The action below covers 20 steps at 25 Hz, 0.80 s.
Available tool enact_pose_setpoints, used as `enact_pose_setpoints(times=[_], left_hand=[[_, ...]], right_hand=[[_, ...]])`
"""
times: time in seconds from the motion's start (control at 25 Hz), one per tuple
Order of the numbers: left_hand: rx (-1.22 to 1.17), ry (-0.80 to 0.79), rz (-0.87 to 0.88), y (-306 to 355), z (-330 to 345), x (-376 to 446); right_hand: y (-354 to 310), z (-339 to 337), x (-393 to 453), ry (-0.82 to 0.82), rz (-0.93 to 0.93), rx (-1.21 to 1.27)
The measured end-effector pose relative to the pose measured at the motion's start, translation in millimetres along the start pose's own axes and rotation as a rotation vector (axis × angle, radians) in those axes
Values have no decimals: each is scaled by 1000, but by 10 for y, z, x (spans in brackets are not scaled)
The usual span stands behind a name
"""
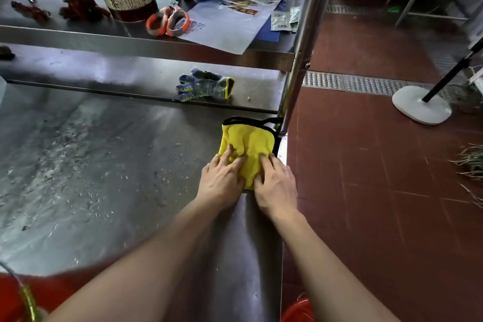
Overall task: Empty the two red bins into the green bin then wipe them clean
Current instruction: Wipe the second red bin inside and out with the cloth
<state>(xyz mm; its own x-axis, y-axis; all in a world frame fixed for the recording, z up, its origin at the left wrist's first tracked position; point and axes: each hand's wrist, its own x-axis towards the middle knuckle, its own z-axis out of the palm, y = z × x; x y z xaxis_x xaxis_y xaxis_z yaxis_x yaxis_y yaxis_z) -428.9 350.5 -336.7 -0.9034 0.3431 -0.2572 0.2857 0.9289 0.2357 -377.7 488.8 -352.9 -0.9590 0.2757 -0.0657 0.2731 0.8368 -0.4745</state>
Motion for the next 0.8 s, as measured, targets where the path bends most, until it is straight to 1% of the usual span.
enact_pose_setpoints(times=[0.16,0.28,0.48,0.68,0.8], left_hand=[[-82,86,-9,105,-161,-175],[-123,168,-40,122,-328,-456],[-216,259,-98,245,-757,-1021],[-179,364,-84,395,-1297,-1636],[-132,444,-76,406,-1606,-2038]], right_hand=[[-56,-137,-78,18,-7,54],[-183,-298,-244,35,-42,79],[-475,-708,-554,59,-124,117],[-796,-1188,-948,121,-211,237],[-1028,-1427,-1178,144,-281,266]])
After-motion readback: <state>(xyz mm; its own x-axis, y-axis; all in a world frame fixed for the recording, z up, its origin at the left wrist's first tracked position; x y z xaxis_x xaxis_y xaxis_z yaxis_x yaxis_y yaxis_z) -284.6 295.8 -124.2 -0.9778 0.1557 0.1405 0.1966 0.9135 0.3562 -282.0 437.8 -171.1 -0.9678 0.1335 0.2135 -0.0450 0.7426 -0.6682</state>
